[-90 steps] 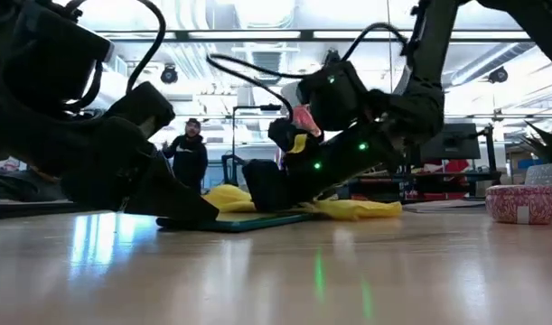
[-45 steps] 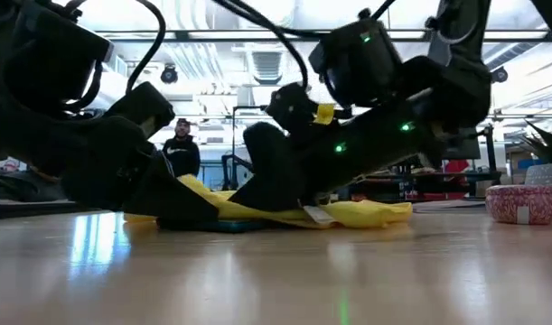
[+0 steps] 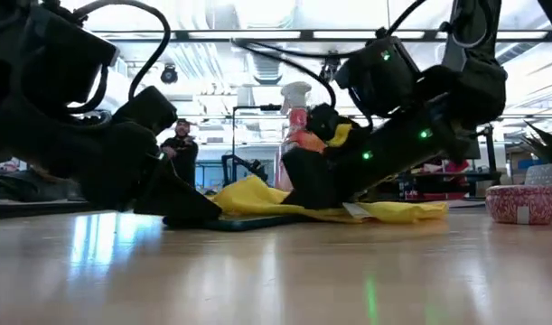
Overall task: Apply microfiber cloth
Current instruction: Wipe the front and back of the tablet with the yellow microfiber cloth
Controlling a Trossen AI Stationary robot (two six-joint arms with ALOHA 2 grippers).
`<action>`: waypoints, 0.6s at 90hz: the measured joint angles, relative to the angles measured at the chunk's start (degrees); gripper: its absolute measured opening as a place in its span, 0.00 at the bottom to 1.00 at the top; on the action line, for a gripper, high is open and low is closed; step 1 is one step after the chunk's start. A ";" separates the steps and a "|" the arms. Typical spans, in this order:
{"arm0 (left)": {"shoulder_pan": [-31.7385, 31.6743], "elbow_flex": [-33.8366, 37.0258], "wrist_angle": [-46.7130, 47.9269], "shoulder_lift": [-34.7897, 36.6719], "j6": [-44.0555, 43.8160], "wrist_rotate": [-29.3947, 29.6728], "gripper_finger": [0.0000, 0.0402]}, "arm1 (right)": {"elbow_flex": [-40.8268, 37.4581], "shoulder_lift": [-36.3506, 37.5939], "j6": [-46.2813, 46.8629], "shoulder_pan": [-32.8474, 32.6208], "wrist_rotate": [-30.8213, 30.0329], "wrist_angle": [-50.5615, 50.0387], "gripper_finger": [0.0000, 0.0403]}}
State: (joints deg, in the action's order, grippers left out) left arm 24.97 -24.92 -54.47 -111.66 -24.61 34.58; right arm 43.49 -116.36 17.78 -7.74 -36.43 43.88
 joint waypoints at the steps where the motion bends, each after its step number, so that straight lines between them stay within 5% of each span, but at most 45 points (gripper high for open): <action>1: 0.00 0.03 0.03 0.00 -0.04 -0.03 0.05 | -0.14 0.20 -0.24 0.14 -0.13 0.03 0.00; 54: 0.06 0.26 -0.12 0.00 -0.56 -0.52 0.05 | -1.45 -0.11 3.96 -0.14 1.30 0.68 0.00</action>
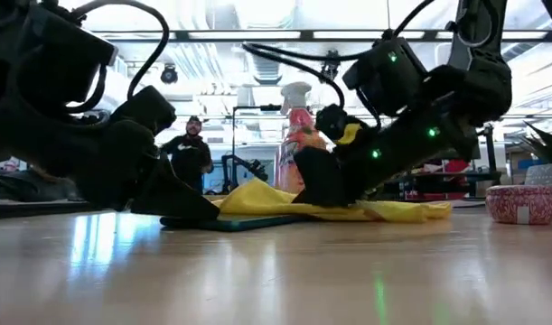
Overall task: Apply microfiber cloth
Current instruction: Wipe the front and back of the tablet with the yellow microfiber cloth
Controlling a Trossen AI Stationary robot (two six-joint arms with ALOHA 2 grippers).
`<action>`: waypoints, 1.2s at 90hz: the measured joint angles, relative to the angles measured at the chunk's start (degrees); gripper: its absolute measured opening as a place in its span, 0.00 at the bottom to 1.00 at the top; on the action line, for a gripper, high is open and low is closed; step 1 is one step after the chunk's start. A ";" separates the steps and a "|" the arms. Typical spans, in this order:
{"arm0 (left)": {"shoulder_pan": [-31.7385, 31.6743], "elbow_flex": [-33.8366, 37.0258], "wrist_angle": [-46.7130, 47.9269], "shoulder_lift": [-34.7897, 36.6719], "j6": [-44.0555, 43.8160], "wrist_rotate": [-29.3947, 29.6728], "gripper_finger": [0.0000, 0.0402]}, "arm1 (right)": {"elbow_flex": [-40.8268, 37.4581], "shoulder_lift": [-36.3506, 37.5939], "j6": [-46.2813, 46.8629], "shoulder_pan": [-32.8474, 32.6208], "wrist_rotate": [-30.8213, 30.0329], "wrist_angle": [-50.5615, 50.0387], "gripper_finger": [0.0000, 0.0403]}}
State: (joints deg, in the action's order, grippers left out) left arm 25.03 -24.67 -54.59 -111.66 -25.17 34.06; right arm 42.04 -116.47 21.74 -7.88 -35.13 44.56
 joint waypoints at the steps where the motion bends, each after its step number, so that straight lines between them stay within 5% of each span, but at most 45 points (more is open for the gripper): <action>1: 0.01 0.00 -0.01 0.00 0.00 -0.01 0.05 | 0.01 -0.19 0.31 -0.01 0.04 0.14 0.00; 24: 0.09 -0.02 -0.33 0.00 0.00 -0.57 0.05 | 2.71 -3.30 1.12 -1.77 -0.61 2.30 0.00; 52: -0.01 -0.09 -0.39 -0.02 -0.02 -0.48 0.05 | 8.02 -3.60 -3.26 -5.50 8.09 0.57 0.00; 75: -0.06 0.13 0.01 2.71 3.51 -1.28 0.05 | 11.48 -3.58 -5.75 -7.58 9.07 -4.30 0.00; 92: 0.09 2.05 9.94 13.98 7.61 -4.66 0.05 | 11.41 -3.53 -4.76 -6.92 8.77 -5.98 0.00; 108: 0.80 3.72 33.12 26.96 1.52 -4.25 0.05 | 11.28 -3.40 -3.72 -6.75 8.08 -7.94 0.00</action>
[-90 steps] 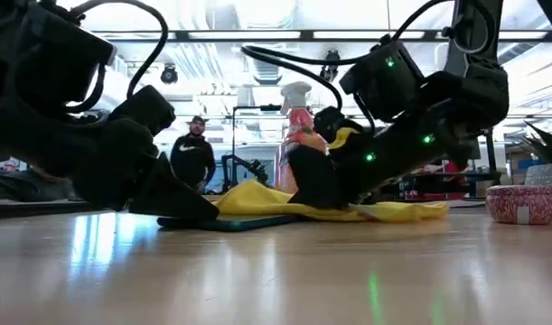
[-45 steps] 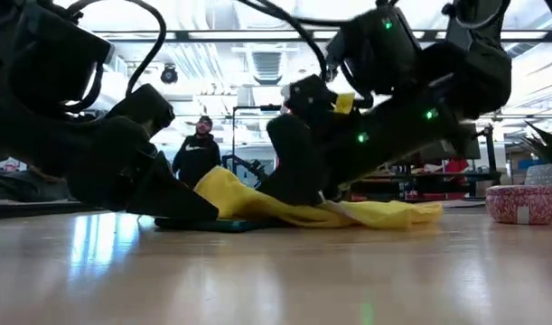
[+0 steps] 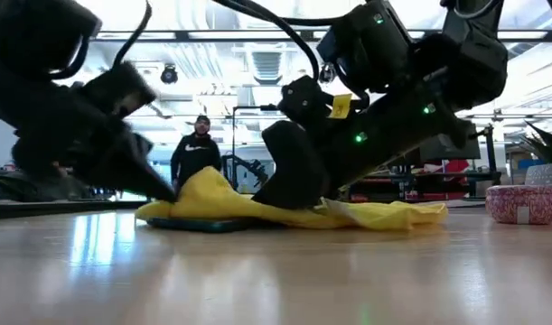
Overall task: Apply microfiber cloth
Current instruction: Wipe the front and back of the tablet with the yellow microfiber cloth
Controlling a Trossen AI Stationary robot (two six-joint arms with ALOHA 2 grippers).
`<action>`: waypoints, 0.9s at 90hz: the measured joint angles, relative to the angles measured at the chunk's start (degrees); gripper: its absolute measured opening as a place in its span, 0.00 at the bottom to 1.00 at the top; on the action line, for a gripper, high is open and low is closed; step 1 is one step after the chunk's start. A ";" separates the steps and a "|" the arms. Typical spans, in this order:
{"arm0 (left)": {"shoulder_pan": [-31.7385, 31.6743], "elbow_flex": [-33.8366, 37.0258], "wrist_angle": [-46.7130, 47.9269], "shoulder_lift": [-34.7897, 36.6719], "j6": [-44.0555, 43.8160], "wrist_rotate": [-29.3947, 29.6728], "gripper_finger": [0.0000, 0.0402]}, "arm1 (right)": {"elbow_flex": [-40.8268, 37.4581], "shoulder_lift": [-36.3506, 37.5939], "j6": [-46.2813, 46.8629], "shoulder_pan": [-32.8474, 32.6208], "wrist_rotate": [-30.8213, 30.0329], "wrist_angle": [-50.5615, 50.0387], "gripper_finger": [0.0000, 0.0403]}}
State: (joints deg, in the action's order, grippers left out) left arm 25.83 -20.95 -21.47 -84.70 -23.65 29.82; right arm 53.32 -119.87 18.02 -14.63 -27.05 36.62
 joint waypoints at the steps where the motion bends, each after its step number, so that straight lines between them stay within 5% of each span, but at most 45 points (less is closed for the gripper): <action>1: 0.14 0.13 1.14 0.60 -0.55 0.08 0.05 | 0.00 0.00 0.00 0.00 -0.02 0.00 0.00; 12: 2.23 3.02 8.89 5.96 -6.90 0.30 0.05 | 0.00 0.00 0.00 0.00 -0.03 -0.09 0.00; 25: 3.05 6.99 6.93 7.07 -11.63 2.45 0.05 | -0.02 0.00 0.00 0.24 0.02 -0.11 0.00; 54: 2.88 7.55 -13.95 -5.83 -7.34 6.71 0.05 | 1.80 -1.37 -1.21 0.68 -0.41 0.33 0.00; 81: 2.50 2.79 -16.59 -16.38 -7.36 10.71 0.05 | 13.01 -10.10 -4.13 0.68 -0.23 0.81 0.00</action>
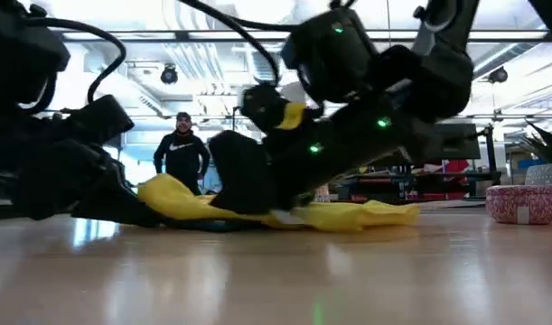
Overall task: Apply microfiber cloth
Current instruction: Wipe the front and back of the tablet with the yellow microfiber cloth
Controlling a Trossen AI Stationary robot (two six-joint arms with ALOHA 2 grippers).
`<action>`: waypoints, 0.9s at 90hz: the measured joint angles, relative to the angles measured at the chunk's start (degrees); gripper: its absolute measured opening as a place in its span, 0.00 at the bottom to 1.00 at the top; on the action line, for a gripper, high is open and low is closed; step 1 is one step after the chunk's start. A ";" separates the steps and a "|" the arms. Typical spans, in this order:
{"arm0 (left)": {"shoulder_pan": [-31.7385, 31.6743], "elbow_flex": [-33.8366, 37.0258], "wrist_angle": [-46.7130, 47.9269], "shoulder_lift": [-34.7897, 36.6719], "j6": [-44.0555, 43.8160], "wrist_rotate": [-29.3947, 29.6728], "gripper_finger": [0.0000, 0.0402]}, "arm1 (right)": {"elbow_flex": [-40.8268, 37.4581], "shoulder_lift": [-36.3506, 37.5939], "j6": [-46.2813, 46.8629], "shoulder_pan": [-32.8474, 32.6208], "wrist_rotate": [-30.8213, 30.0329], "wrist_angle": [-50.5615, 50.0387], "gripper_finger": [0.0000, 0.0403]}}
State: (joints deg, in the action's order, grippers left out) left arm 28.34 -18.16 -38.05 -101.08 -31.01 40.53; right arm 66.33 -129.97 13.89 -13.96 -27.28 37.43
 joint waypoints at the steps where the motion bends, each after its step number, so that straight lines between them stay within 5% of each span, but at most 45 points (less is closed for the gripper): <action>1: 0.00 -0.10 -0.05 -0.14 -0.01 0.10 0.05 | 0.50 -0.34 -0.14 0.00 0.01 0.04 0.00; 44: 0.02 -0.52 0.34 0.74 0.40 -0.73 0.05 | 10.84 -6.48 -0.44 0.33 -7.68 -1.05 0.00; 81: 0.07 -0.50 0.19 0.79 0.44 -0.91 0.05 | 3.21 4.49 0.47 3.32 -8.89 -7.89 0.00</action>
State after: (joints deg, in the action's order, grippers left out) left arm 28.40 -18.65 -37.87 -100.29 -30.57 39.61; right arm 69.54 -125.49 14.36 -10.64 -36.18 29.53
